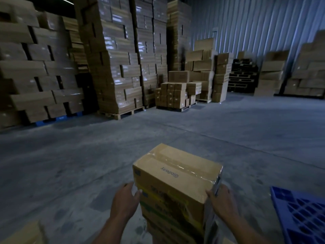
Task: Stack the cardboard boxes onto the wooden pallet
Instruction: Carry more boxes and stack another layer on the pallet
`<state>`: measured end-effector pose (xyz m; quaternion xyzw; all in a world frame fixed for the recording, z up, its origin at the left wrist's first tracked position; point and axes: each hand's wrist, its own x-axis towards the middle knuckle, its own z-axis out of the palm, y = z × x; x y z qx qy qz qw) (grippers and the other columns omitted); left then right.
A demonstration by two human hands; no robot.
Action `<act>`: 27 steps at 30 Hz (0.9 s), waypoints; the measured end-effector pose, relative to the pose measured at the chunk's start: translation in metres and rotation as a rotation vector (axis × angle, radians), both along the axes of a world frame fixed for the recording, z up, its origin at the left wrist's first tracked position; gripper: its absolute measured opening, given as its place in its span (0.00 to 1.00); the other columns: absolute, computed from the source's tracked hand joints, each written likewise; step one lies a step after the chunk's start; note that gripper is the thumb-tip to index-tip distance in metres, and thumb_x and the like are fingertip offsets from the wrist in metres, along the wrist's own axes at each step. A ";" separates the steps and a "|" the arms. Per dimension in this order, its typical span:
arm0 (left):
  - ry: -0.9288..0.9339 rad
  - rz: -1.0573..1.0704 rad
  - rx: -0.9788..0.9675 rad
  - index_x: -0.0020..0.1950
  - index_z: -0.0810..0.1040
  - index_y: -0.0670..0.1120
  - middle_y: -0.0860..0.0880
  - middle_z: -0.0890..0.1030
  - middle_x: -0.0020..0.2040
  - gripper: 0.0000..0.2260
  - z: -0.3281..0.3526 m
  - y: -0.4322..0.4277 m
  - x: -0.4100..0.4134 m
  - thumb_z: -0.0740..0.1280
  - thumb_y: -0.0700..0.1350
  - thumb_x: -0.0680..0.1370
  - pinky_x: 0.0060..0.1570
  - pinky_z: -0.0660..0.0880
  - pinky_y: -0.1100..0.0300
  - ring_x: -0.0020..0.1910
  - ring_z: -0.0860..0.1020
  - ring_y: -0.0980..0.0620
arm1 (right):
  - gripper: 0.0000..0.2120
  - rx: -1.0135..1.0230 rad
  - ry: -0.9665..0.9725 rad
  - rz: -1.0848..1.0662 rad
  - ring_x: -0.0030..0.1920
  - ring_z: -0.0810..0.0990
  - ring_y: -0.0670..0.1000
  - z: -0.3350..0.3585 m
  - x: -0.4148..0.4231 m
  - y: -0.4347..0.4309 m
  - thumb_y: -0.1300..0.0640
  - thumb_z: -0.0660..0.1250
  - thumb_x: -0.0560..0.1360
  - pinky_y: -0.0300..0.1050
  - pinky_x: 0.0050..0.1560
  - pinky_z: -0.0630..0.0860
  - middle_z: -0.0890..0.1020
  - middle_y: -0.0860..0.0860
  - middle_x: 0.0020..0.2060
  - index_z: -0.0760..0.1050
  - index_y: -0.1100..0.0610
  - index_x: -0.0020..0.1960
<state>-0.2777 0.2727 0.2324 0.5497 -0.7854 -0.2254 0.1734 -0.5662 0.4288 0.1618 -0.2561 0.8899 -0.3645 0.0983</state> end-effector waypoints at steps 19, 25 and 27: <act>-0.211 -0.313 0.245 0.77 0.61 0.42 0.39 0.66 0.75 0.45 -0.079 -0.333 -0.139 0.75 0.61 0.69 0.66 0.71 0.45 0.72 0.68 0.39 | 0.39 0.058 -0.377 -0.558 0.70 0.70 0.62 -0.019 0.003 -0.128 0.42 0.68 0.77 0.53 0.66 0.69 0.68 0.59 0.74 0.56 0.56 0.80; -0.056 -0.375 0.539 0.52 0.81 0.43 0.44 0.85 0.46 0.39 -0.107 -0.366 -0.147 0.81 0.63 0.47 0.39 0.77 0.56 0.42 0.82 0.47 | 0.48 -0.039 -0.480 -0.785 0.67 0.73 0.64 -0.026 0.023 -0.133 0.38 0.76 0.68 0.57 0.62 0.73 0.72 0.59 0.71 0.58 0.55 0.79; 0.015 -0.361 0.681 0.50 0.79 0.43 0.45 0.83 0.43 0.26 -0.088 -0.359 -0.144 0.84 0.50 0.59 0.33 0.73 0.58 0.39 0.80 0.48 | 0.44 -0.056 -0.503 -0.815 0.65 0.75 0.64 -0.025 0.024 -0.135 0.37 0.76 0.67 0.57 0.61 0.74 0.76 0.59 0.68 0.65 0.54 0.76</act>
